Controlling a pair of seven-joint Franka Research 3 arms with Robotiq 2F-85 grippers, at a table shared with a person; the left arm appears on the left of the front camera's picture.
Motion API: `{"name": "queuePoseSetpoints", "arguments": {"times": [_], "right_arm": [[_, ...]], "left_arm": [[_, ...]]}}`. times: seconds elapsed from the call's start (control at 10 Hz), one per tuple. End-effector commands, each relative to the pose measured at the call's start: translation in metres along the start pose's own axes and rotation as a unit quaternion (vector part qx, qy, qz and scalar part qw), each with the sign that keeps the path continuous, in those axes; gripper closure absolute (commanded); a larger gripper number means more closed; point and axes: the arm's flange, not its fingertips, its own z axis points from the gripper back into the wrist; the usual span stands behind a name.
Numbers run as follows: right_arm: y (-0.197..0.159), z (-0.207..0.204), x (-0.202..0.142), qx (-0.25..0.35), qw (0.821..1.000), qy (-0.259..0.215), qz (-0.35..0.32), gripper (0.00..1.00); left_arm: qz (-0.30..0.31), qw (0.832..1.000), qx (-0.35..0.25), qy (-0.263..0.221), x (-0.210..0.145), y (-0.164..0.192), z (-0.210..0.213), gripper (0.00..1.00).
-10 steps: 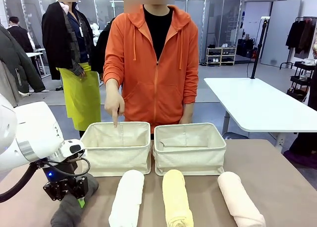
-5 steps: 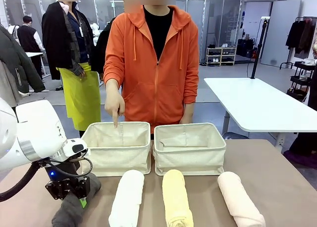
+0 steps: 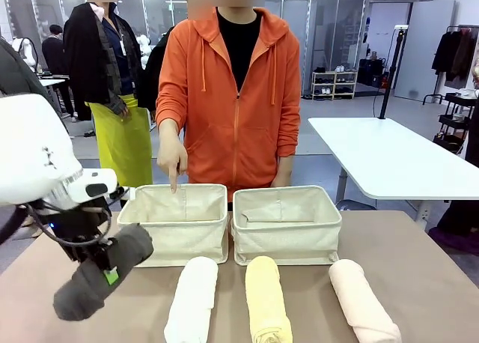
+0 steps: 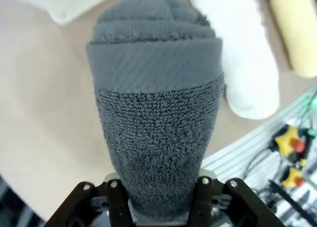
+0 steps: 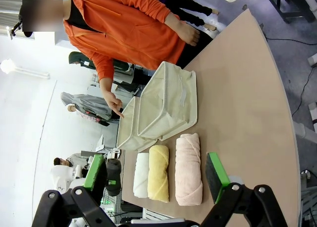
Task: Divide the towels into two baskets.
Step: Pick up one hotel-folded towel and place it in the Fabric basket indicated by the person.
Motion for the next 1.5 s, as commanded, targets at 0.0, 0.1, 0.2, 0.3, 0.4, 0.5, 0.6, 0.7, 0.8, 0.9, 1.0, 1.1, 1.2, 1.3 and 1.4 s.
{"name": "queuePoseSetpoints", "arguments": {"times": [0.0, 0.1, 0.2, 0.3, 0.4, 0.5, 0.6, 0.7, 0.8, 0.9, 1.0, 1.1, 1.2, 1.3, 1.4], "right_arm": [[0.003, 0.002, 0.000, 0.008, 1.000, -0.004, 0.006, 0.00], [0.003, 0.002, 0.000, 0.008, 1.000, -0.004, 0.006, 0.00], [0.003, 0.002, 0.000, 0.008, 1.000, -0.004, 0.006, 0.00], [0.003, 0.002, 0.000, 0.008, 1.000, -0.004, 0.006, 0.00], [0.003, 0.002, 0.000, 0.008, 1.000, -0.004, 0.006, 0.00], [0.003, 0.002, 0.000, 0.008, 1.000, -0.004, 0.006, 0.00], [0.003, 0.002, 0.000, 0.008, 1.000, -0.004, 0.006, 0.00], [0.003, 0.002, 0.000, 0.008, 1.000, -0.004, 0.006, 0.00], [0.003, 0.002, 0.000, 0.008, 1.000, -0.004, 0.006, 0.00], [0.003, 0.002, 0.000, 0.008, 1.000, -0.004, 0.006, 0.00], [0.003, 0.002, 0.000, 0.008, 1.000, -0.004, 0.006, 0.00], [0.003, 0.002, 0.000, 0.008, 1.000, -0.004, 0.006, 0.00], [0.003, 0.002, 0.000, 0.008, 1.000, -0.004, 0.006, 0.00], [0.003, 0.002, 0.000, 0.008, 1.000, -0.004, 0.006, 0.00], [0.003, 0.002, 0.000, 0.008, 1.000, -0.004, 0.006, 0.00]], "left_arm": [[-0.088, 0.995, 0.009, -0.042, -0.014, -0.009, 0.016, 0.88], [-0.145, 0.988, 0.020, -0.054, -0.017, -0.011, 0.015, 0.88], [-0.193, 0.979, 0.022, -0.067, -0.022, -0.013, 0.012, 0.88], [-0.234, 0.968, 0.016, -0.087, -0.028, -0.013, 0.010, 0.88], [-0.278, 0.955, 0.017, -0.100, -0.035, -0.016, 0.012, 0.88], [-0.313, 0.942, 0.015, -0.118, -0.042, -0.016, 0.013, 0.88], [-0.308, 0.944, 0.020, -0.114, -0.046, -0.015, 0.014, 0.88], [-0.276, 0.957, 0.030, -0.080, 0.002, -0.022, 0.038, 0.88], [-0.276, 0.957, 0.030, -0.080, 0.002, -0.022, 0.038, 0.88], [-0.276, 0.957, 0.030, -0.080, 0.002, -0.022, 0.038, 0.88], [-0.295, 0.951, 0.026, -0.088, 0.001, -0.021, 0.038, 0.56], [-0.392, 0.910, 0.077, -0.109, -0.008, -0.033, 0.042, 0.56], [-0.433, 0.887, 0.127, -0.091, 0.005, -0.047, 0.059, 0.56], [-0.488, 0.854, 0.157, -0.086, 0.024, -0.058, 0.073, 0.56], [-0.534, 0.823, 0.177, -0.073, 0.048, -0.064, 0.079, 0.56]]}}
